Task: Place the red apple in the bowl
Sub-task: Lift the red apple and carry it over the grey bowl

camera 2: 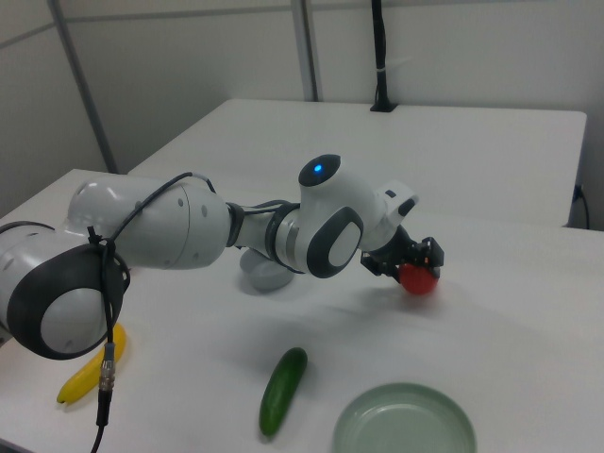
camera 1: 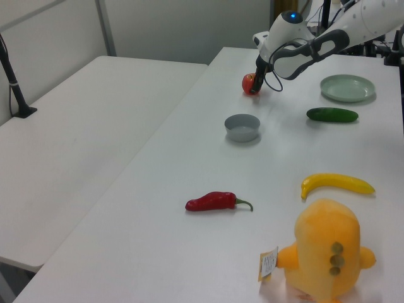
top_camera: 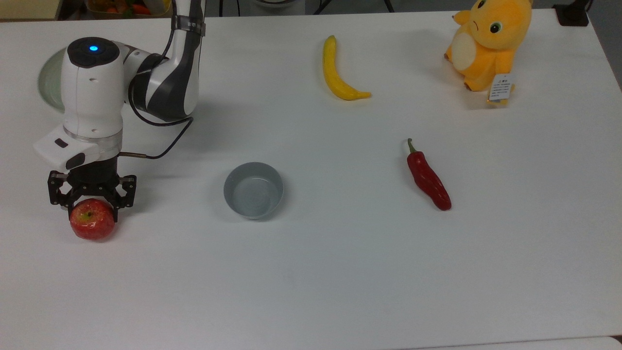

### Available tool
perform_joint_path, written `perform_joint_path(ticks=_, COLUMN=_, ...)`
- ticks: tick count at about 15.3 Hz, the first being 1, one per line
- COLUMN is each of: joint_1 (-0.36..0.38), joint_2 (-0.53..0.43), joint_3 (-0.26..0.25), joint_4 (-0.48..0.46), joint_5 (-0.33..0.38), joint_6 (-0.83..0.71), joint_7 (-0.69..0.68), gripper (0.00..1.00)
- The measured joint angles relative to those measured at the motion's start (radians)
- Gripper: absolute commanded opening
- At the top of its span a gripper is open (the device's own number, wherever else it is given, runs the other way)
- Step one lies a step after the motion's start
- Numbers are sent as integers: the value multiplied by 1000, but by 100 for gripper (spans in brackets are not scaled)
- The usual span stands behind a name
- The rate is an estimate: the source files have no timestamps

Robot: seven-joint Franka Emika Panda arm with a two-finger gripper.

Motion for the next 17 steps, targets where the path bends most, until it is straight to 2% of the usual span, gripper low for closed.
perform_joint_path(ticks=4, joint_1=0, joint_2=-18, joint_3=0, joint_4=-1, joint_5=0, joint_6=0, joint_7=0, gripper=46)
perform_joint_path(ticks=9, joint_1=10, joint_2=-117, joint_3=0, joint_4=-34, joint_5=0, joint_6=-5, joint_7=0, gripper=46)
perform_joint_path(ticks=13, joint_1=34, joint_2=-244, joint_3=0, joint_4=-51, joint_5=0, joint_6=-181, joint_7=14, gripper=46)
perform_joint_path(ticks=17, joint_1=82, joint_2=-376, joint_3=1, joint_4=-62, joint_5=0, joint_6=-407, joint_7=99, gripper=46)
